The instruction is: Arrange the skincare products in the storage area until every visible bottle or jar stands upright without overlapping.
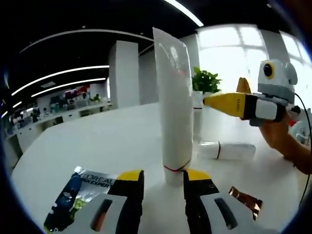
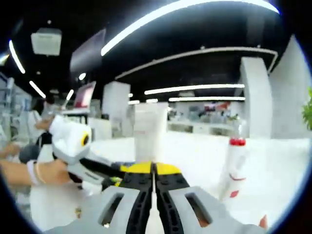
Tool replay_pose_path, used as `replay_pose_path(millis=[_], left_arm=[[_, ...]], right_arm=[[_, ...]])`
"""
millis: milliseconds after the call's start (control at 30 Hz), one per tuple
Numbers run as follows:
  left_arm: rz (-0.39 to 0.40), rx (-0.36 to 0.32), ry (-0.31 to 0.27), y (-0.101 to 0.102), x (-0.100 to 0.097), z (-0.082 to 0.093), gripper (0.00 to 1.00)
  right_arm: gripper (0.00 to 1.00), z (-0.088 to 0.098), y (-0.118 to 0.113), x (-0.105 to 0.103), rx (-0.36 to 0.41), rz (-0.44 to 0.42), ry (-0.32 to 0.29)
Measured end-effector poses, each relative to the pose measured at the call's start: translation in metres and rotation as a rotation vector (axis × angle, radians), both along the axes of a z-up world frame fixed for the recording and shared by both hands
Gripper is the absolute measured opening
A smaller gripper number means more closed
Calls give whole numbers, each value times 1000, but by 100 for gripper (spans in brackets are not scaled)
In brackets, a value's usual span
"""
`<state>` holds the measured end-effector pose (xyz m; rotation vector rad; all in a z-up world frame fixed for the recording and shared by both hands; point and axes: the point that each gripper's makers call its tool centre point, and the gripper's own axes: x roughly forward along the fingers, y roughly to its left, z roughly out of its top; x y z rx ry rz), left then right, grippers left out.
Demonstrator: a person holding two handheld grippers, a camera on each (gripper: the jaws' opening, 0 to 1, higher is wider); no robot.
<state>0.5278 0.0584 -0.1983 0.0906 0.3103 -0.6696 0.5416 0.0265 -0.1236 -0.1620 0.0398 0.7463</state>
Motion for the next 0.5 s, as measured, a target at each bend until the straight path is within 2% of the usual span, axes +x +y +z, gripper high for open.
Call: replay_pose_path(millis=[133,233,367,500], left_arm=[[6,-4,4,3,7,0,28],[10,-9,7,1,5,-1,27],[8,-10,9,0,5,-2,24],[3,-2,4,1,12,-2,20]], right_arm=[[0,-47,13,-1,-206,25,126],[0,-68,16,-1,-321,19,151],[0,-75,16,1,-357,-2,138],[0,-72,13,5,-337,-23,130]])
